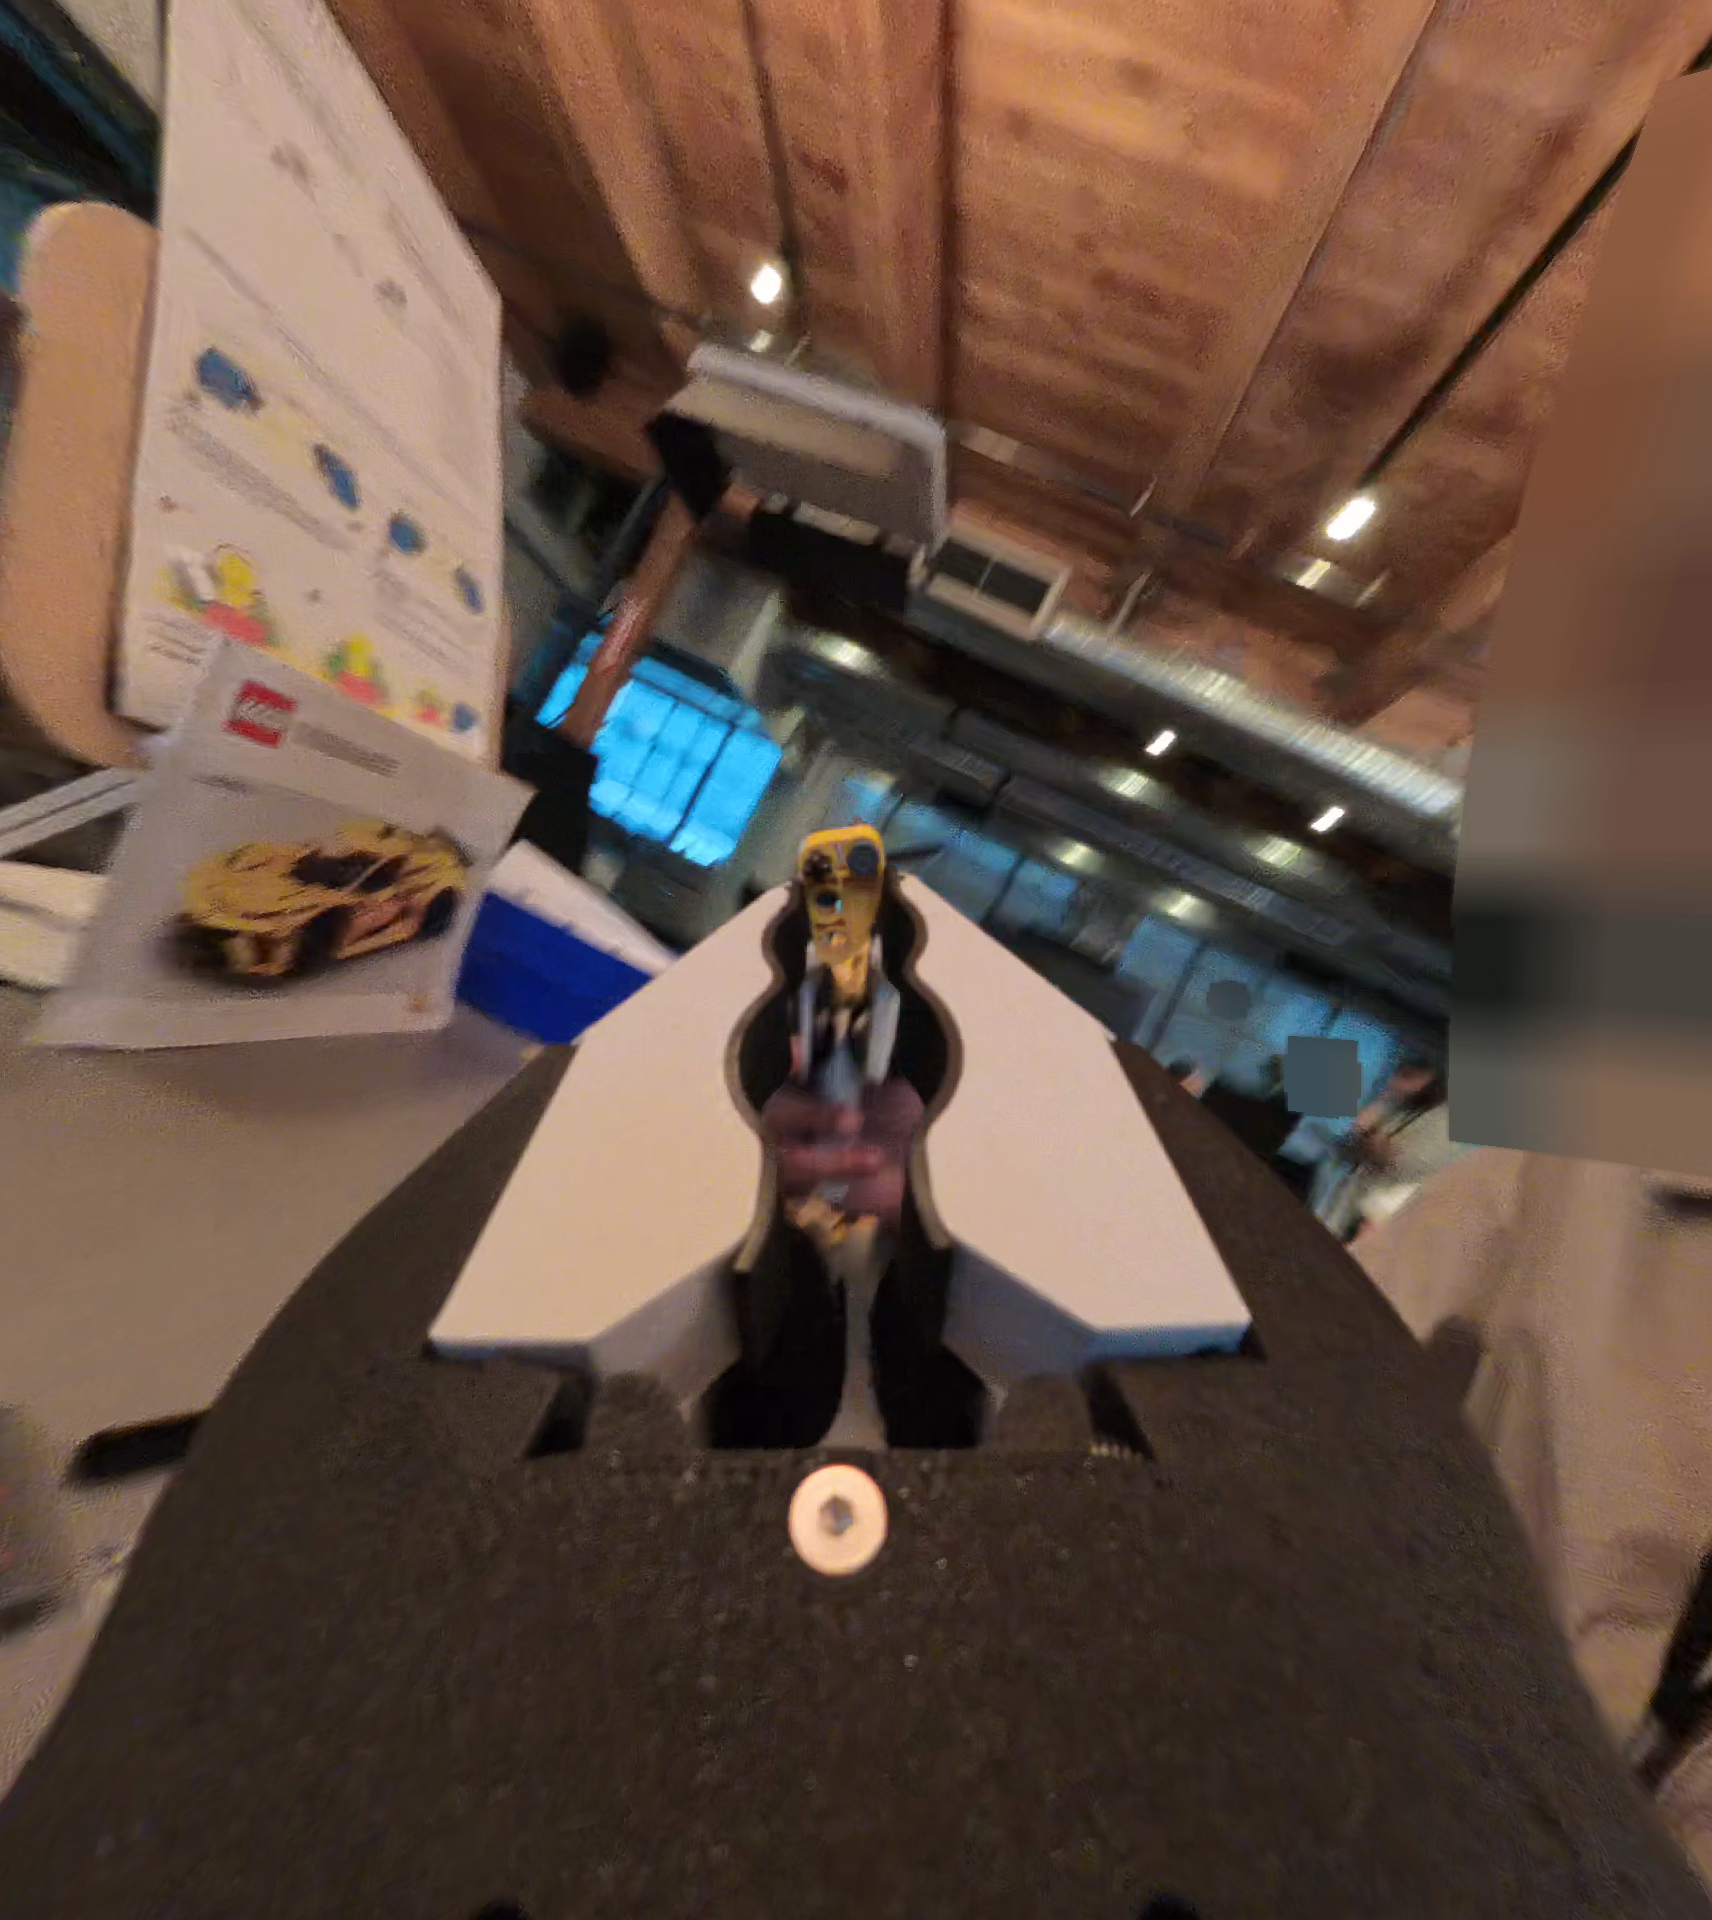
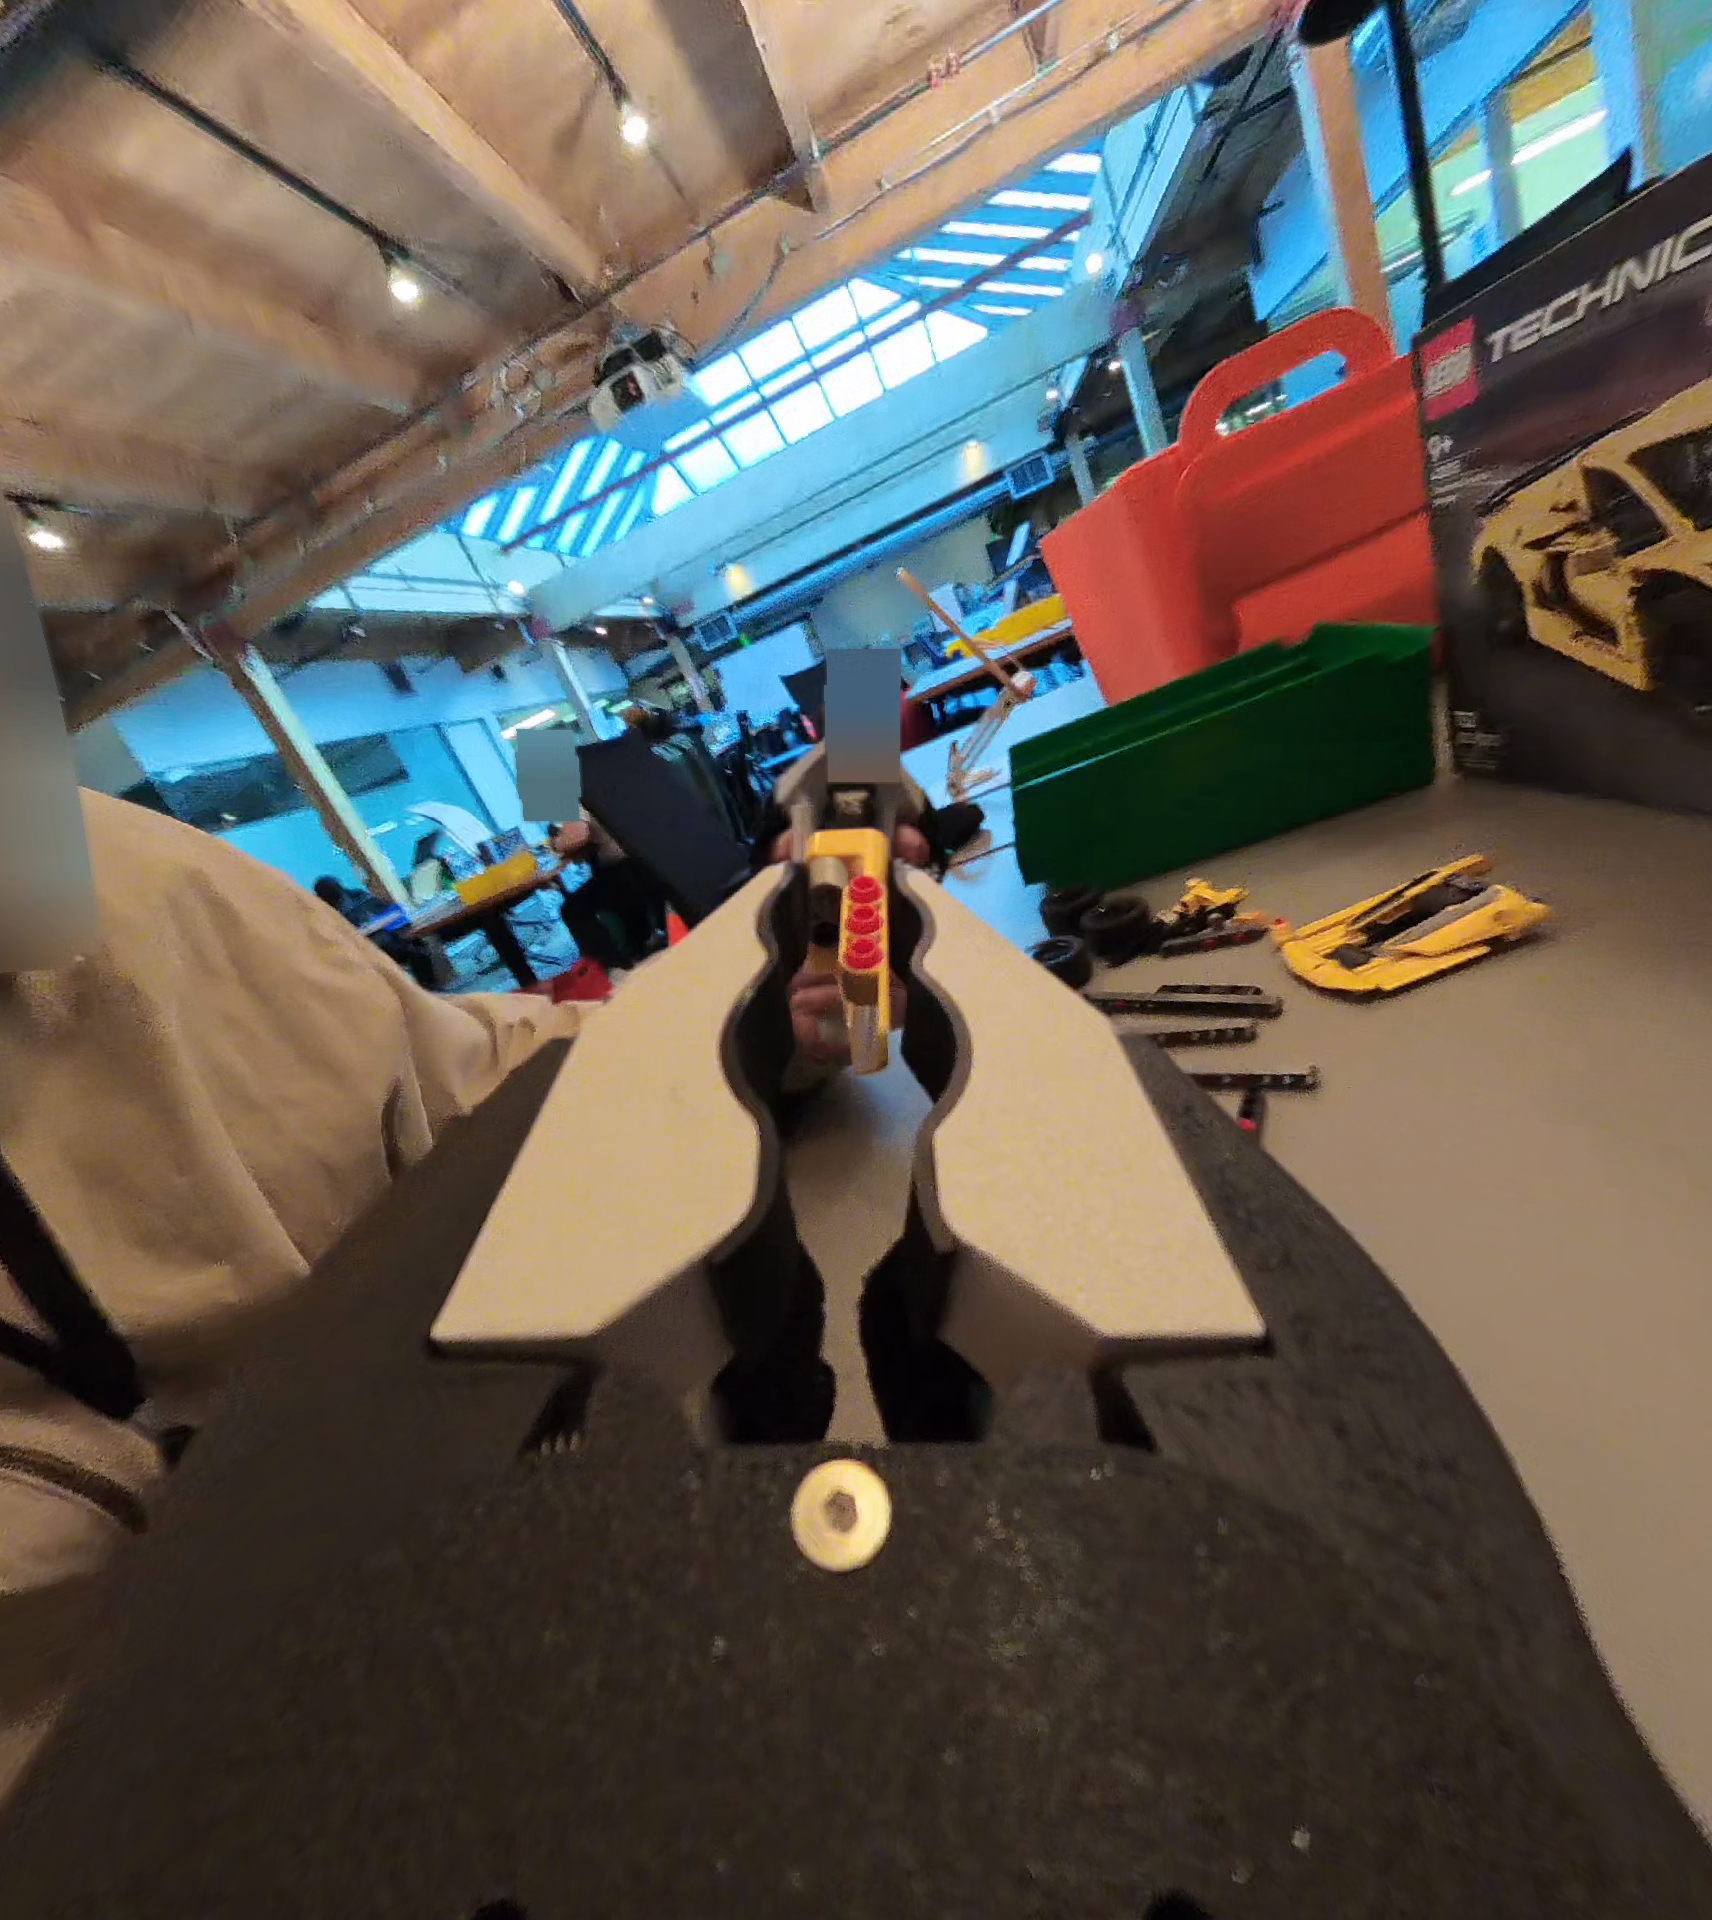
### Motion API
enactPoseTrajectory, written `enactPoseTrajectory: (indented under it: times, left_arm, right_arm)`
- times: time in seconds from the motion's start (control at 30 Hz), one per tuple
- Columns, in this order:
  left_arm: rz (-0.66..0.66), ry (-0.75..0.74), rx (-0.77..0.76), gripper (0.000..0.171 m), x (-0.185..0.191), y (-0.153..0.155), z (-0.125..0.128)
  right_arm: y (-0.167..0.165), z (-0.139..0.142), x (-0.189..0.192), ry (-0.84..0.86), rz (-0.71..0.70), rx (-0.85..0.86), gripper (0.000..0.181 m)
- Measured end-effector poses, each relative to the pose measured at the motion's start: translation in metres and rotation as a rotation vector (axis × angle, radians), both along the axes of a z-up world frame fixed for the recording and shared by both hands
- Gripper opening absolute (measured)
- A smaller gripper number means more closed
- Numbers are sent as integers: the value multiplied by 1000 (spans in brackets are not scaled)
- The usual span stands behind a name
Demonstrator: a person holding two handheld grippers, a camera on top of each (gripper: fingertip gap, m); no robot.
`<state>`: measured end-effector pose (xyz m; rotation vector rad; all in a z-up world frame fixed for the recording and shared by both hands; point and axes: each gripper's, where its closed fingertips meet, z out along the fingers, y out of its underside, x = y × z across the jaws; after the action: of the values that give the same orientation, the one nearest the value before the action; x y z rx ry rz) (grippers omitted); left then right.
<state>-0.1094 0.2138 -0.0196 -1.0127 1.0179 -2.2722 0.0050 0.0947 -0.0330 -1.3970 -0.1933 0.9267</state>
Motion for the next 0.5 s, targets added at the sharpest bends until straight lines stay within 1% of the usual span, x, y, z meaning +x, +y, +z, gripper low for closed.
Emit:
enactPoseTrajectory:
  times: [0.03,0.07,0.1,0.17,0.27,0.3,0.37,0.43,0.5]
  left_arm:
    - [-1,34,98,13,5,-15,-6]
    - [-7,65,190,13,11,-32,-13]
    - [-17,79,242,13,14,-43,-16]
    - [-25,73,234,13,14,-46,-15]
    - [53,131,262,13,16,-29,-24]
    - [87,151,257,13,17,-20,-26]
    - [114,189,217,13,14,-4,-30]
    - [161,209,201,13,0,15,-28]
    - [234,269,266,14,-22,33,-29]
  right_arm:
    - [7,-8,-8,-47,-3,-28,15]
    - [13,-14,-22,-78,26,-57,15]
    - [18,-17,-32,-83,53,-71,15]
    - [23,-29,-41,-108,74,-116,15]
    - [22,-28,-45,-109,80,-114,15]
    - [21,-28,-48,-115,91,-116,15]
    - [20,-26,-51,-95,110,-107,14]
    - [21,-28,-49,-73,115,-126,14]
    - [22,-34,-50,-91,120,-146,14]
